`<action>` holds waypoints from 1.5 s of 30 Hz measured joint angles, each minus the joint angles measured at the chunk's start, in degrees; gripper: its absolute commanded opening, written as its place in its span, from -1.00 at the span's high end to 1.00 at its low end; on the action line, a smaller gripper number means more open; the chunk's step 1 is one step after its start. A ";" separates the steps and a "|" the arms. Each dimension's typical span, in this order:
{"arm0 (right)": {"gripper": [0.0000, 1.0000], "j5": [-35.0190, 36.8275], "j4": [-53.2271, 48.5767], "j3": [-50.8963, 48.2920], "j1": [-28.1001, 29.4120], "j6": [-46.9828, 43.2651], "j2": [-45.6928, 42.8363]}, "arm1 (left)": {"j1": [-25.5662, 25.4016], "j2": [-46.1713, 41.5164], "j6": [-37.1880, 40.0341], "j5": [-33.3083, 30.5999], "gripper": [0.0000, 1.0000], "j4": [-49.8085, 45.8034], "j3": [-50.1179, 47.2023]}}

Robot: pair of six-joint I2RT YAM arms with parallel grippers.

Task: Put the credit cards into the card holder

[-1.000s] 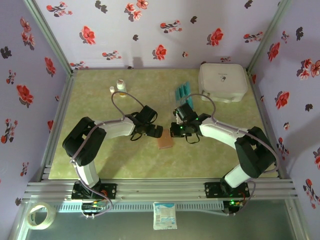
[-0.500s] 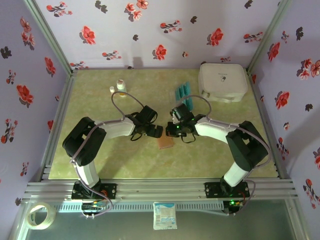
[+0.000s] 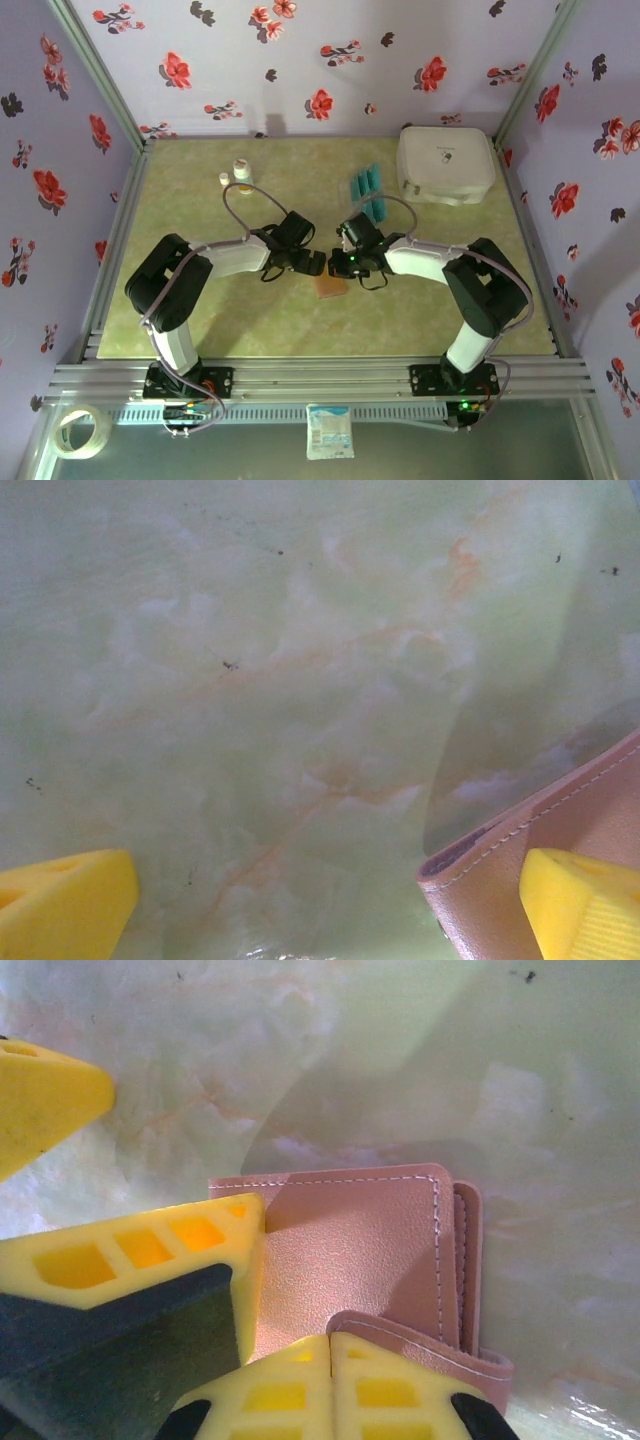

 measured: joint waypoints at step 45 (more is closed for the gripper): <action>1.00 -0.20 -4.33 1.60 0.00 0.37 -3.72 | 0.00 -0.11 0.00 -0.11 -0.99 0.66 -0.39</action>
